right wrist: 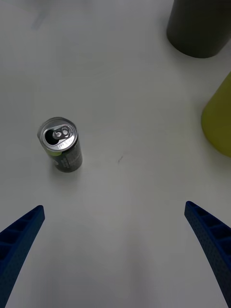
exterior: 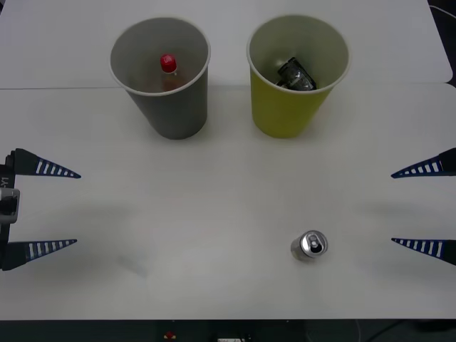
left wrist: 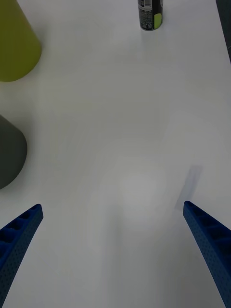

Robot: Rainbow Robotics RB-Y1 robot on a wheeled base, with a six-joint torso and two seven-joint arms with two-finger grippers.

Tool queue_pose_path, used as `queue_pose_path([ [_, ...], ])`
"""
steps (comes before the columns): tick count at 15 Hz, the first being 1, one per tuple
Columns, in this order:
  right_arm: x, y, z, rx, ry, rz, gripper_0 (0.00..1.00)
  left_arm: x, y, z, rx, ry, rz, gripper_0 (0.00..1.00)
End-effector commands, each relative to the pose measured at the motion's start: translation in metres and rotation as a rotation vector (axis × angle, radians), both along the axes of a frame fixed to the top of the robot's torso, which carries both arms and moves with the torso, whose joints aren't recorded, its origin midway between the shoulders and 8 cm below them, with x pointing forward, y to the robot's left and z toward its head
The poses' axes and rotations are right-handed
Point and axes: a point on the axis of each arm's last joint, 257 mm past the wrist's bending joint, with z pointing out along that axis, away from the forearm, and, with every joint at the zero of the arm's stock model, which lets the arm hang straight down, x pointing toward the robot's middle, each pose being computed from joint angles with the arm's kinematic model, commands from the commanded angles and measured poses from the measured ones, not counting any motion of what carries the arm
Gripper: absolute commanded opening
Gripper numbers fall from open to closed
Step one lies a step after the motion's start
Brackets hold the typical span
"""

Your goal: Put the can into the green bin and the plastic bottle into the gray bin

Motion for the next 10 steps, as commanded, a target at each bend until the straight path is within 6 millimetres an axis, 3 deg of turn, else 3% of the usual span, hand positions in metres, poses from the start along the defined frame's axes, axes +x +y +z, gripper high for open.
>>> queue_pose_path([
  [1, 0.000, 0.000, 0.000, 0.000, 0.000, 0.000, 1.00, 0.000, 0.000, 0.000, 0.000, 0.000, 0.000, 1.00],
  [2, 0.000, 0.000, 0.000, 0.000, 0.000, 0.000, 1.00, 0.000, 0.000, 0.000, 0.000, 0.000, 0.000, 1.00],
  [3, -0.009, -0.003, -0.015, 0.017, 0.043, -0.020, 1.00, 0.000, 0.000, 0.000, 0.000, 0.000, 0.000, 1.00],
  [10, -0.009, -0.009, -0.017, 0.057, 0.028, -0.070, 1.00, 0.000, 0.000, 0.000, 0.000, 0.000, 0.000, 1.00],
])
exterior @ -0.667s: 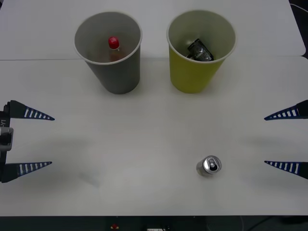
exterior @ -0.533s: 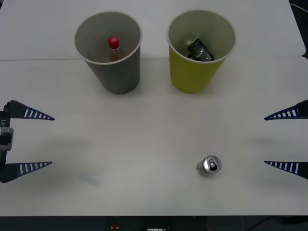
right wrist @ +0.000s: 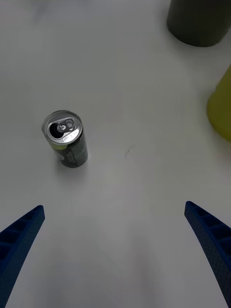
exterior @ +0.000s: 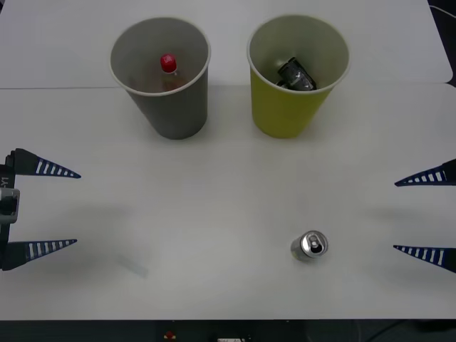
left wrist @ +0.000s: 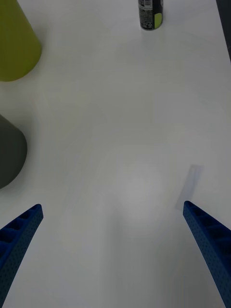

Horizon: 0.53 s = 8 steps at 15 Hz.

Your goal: Put the can into the green bin and the plastic bottle into the gray bin

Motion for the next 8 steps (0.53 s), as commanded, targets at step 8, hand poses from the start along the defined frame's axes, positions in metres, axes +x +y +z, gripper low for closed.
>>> queue_pose_path([
  [8, -0.018, 0.004, -0.020, 0.118, -0.050, -0.059, 1.00, 0.000, 0.000, 0.000, 0.000, 0.000, 0.000, 1.00],
])
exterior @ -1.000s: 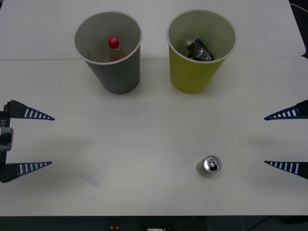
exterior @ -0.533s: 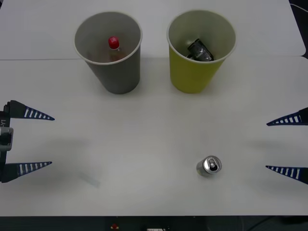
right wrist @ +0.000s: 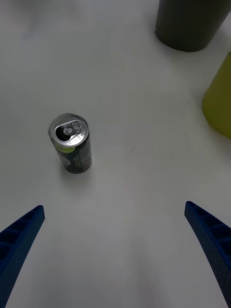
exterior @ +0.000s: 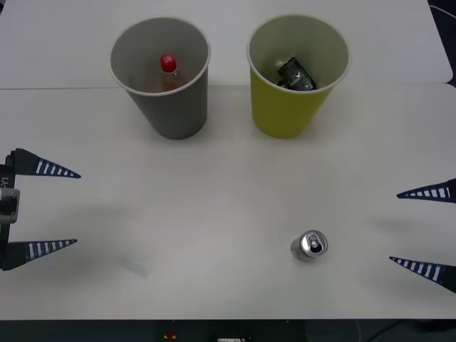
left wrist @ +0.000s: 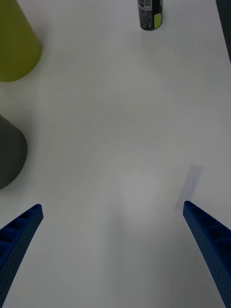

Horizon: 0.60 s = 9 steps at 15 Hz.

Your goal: Put the can into the green bin and the plastic bottle into the gray bin

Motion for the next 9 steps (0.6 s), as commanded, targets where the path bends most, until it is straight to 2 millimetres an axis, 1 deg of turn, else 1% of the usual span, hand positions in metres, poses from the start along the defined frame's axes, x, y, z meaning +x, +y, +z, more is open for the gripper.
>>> queue_pose_path([
  [1, -0.003, 0.009, -0.009, 0.049, -0.027, -0.017, 1.00, 0.000, 0.000, 0.000, 0.000, 0.000, 0.000, 1.00],
  [3, -0.003, 0.018, -0.018, 0.108, -0.030, -0.050, 1.00, 0.000, 0.000, 0.000, 0.000, 0.000, 0.000, 1.00],
  [5, -0.005, 0.020, -0.026, 0.157, -0.028, -0.066, 1.00, 0.000, 0.000, 0.000, 0.000, 0.000, 0.000, 1.00],
  [9, -0.014, 0.020, -0.037, 0.190, -0.023, -0.057, 1.00, 0.000, 0.000, 0.000, 0.000, 0.000, 0.000, 1.00],
])
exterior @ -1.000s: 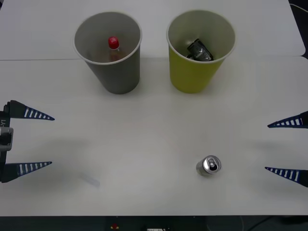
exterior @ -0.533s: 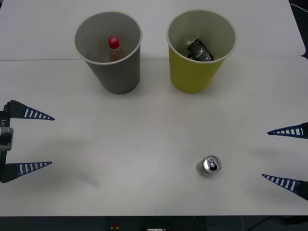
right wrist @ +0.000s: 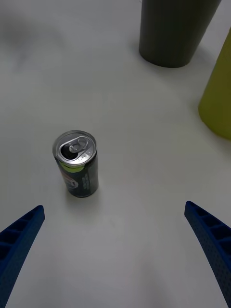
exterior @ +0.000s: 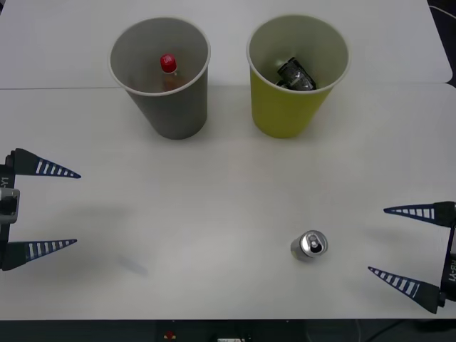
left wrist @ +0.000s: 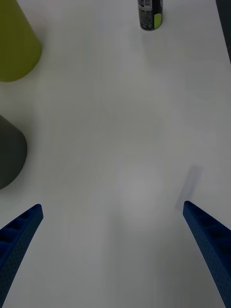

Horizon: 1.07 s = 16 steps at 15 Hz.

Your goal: Put the can into the green bin and the plastic bottle into the gray bin

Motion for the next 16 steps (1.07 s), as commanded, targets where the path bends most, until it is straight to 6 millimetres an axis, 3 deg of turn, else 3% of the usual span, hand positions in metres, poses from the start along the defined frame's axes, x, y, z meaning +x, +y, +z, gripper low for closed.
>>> queue_pose_path([
  [1, -0.008, 0.004, -0.008, 0.025, 0.013, 0.011, 1.00, 0.000, 0.000, 0.000, 0.000, 0.000, 0.000, 1.00],
  [9, -0.024, 0.007, -0.033, 0.135, 0.060, 0.125, 1.00, 0.000, 0.000, 0.000, 0.000, 0.000, 0.000, 1.00],
  [16, -0.013, 0.005, -0.062, 0.184, -0.013, 0.166, 1.00, 0.000, 0.000, 0.000, 0.000, 0.000, 0.000, 1.00],
])
